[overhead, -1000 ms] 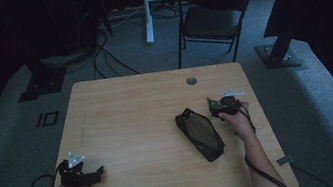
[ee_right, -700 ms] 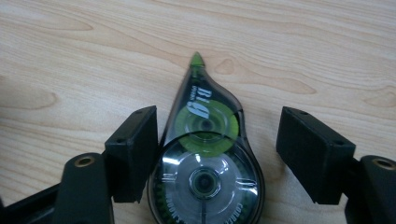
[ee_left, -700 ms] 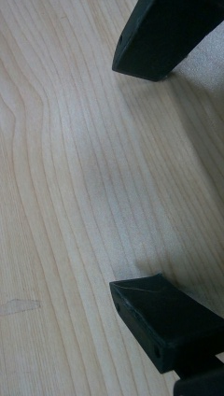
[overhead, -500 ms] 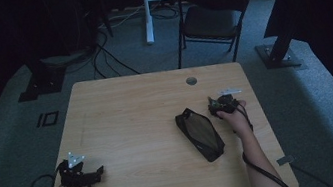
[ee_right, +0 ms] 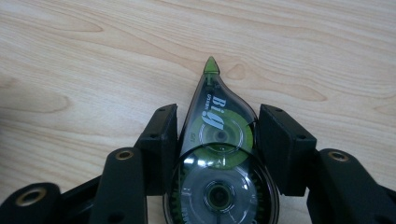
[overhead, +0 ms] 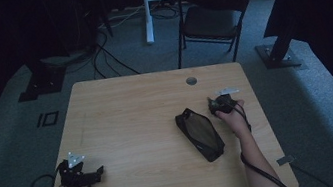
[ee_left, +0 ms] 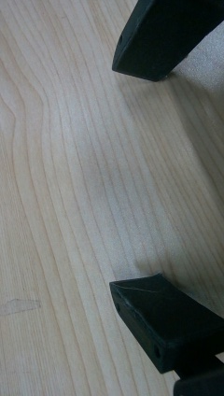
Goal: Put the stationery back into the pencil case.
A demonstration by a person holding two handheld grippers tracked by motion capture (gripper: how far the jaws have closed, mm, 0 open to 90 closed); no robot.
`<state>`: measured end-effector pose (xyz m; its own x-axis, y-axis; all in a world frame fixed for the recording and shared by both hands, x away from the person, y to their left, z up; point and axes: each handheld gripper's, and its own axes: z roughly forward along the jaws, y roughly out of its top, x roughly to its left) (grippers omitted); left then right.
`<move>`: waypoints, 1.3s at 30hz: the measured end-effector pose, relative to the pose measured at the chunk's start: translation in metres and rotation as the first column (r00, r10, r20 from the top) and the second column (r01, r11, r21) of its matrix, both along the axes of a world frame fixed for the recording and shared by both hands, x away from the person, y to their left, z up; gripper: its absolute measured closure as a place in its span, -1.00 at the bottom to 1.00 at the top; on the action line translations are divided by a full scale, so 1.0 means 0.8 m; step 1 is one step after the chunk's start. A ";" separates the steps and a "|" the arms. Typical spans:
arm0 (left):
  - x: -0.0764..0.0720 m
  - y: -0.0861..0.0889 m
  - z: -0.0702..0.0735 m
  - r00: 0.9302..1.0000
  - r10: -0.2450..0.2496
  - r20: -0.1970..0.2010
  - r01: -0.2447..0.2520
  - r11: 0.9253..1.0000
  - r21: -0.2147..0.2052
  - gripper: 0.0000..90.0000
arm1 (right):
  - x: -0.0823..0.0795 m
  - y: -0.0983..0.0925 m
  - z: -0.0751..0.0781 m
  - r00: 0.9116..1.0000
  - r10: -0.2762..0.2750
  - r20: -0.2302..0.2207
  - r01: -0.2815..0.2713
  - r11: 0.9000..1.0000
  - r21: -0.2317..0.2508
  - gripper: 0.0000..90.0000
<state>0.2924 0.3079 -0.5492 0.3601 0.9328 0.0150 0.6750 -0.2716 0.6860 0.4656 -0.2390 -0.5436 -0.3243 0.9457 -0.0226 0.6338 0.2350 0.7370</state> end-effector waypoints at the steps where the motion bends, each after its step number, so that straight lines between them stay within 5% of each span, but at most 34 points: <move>1: 0.000 0.000 0.000 1.000 0.000 0.000 0.000 1.000 0.000 -1.00 | -0.001 -0.001 0.001 1.000 -0.003 -0.003 0.003 1.000 0.005 0.08; 17: 0.000 0.000 0.000 1.000 0.000 0.000 0.000 1.000 0.000 -1.00 | -0.021 -0.010 0.026 1.000 0.006 -0.021 -0.005 1.000 0.023 0.09; 39: 0.000 0.000 0.000 1.000 0.000 0.000 0.000 1.000 0.000 -1.00 | -0.064 -0.002 0.077 0.999 0.034 0.024 -0.035 0.998 0.060 0.10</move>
